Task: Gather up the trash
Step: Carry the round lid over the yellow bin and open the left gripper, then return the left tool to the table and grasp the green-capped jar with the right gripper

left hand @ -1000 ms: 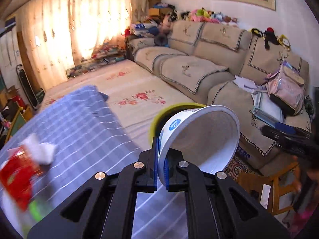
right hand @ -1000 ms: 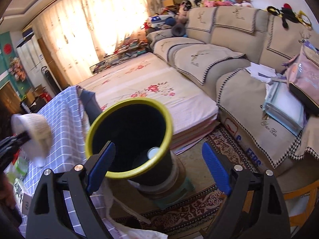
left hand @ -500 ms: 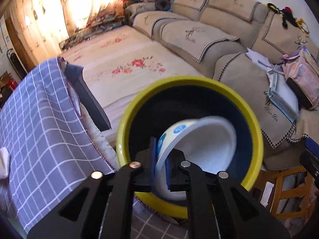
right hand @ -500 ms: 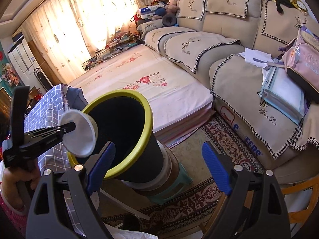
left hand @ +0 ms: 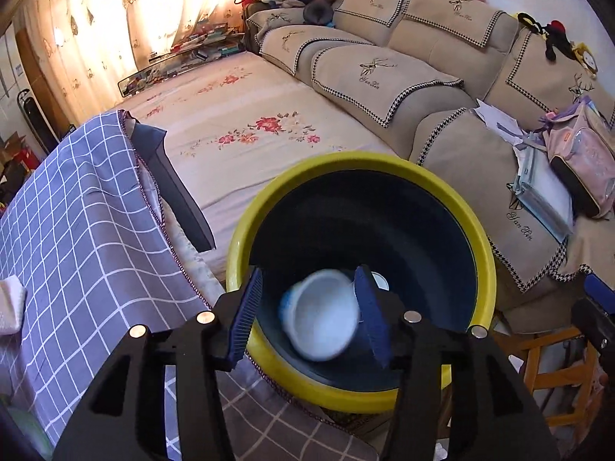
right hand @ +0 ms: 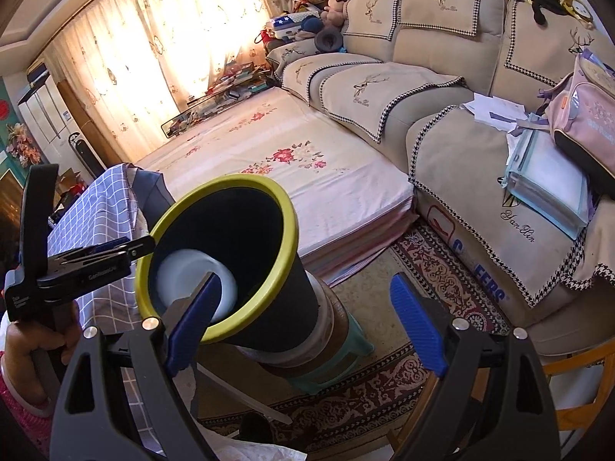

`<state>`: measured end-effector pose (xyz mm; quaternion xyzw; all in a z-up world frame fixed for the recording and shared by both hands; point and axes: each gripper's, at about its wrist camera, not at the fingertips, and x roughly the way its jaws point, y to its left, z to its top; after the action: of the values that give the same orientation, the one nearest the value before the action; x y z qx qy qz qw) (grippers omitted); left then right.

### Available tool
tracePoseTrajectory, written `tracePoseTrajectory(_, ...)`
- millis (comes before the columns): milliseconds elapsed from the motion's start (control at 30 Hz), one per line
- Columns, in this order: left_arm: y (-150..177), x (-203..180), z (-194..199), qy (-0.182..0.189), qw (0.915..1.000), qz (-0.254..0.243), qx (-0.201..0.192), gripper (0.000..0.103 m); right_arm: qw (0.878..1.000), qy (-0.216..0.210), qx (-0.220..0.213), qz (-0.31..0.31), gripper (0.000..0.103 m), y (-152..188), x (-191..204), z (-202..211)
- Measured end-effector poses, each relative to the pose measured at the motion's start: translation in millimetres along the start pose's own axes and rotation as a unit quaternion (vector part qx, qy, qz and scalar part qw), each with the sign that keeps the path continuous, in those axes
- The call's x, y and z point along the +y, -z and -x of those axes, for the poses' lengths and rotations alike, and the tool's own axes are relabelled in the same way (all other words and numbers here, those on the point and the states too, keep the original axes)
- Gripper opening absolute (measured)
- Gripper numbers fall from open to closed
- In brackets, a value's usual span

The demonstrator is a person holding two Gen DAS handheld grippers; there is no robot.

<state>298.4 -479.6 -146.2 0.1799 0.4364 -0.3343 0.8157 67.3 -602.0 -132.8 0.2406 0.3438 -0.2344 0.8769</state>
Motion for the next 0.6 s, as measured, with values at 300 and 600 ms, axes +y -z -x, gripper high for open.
tracePoseTrajectory(300, 11.1, 12.1, 52.5, 0.029, 0.9981, 0.034, -0.041, 0.061, 1.0, -0.004, -0.007, 0.004, 0.087, -1.4, 0.6, 8.7)
tracePoseTrajectory(600, 66.3, 52.2, 178.1, 0.024, 0.9851, 0.094, -0.142, 0.086, 0.999, -0.031, 0.009, 0.03, 0.087, 4.7, 23.1, 1.1)
